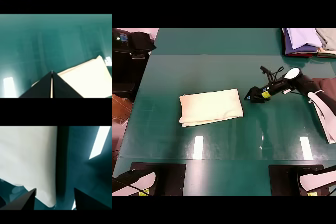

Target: Fold the shirts.

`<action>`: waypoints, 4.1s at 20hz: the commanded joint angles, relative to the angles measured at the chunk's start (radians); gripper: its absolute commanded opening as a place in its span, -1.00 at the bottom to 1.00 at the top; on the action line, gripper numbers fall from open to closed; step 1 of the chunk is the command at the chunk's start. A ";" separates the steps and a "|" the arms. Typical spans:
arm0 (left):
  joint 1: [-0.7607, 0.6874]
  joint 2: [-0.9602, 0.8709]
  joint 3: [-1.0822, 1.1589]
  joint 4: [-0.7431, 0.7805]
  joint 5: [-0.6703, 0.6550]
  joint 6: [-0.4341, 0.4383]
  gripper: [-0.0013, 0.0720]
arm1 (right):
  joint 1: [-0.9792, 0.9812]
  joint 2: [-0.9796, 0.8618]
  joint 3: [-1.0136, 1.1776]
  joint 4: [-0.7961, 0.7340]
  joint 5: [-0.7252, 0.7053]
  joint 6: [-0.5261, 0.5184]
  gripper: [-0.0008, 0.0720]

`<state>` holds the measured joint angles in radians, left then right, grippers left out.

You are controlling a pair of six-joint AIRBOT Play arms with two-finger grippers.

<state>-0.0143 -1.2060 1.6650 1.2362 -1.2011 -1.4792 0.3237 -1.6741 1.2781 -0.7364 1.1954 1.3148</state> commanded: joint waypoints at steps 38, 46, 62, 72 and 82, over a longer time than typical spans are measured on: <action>-0.366 -0.028 0.000 -0.117 0.064 0.010 -0.89 | -0.894 0.161 0.457 -0.045 -0.201 -0.094 -0.93; -0.366 -0.028 0.000 -0.117 0.062 0.014 -0.89 | -0.989 0.171 0.751 -0.114 0.119 -0.093 -0.93; -0.366 -0.028 0.000 -0.115 0.060 0.048 -0.89 | -1.378 0.583 -0.130 -0.573 0.237 -0.035 0.70; -0.365 -0.028 0.000 -0.105 0.068 0.048 -0.89 | -1.013 0.639 0.034 -0.068 0.160 0.005 0.73; -0.365 -0.028 0.000 -0.093 0.067 0.047 -0.89 | -0.347 0.637 0.043 -0.105 0.053 0.000 -0.93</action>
<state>-0.3801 -1.2339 1.6650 1.1423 -1.1370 -1.4319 -0.1493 -1.0378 1.3193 -0.8417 1.2827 1.3170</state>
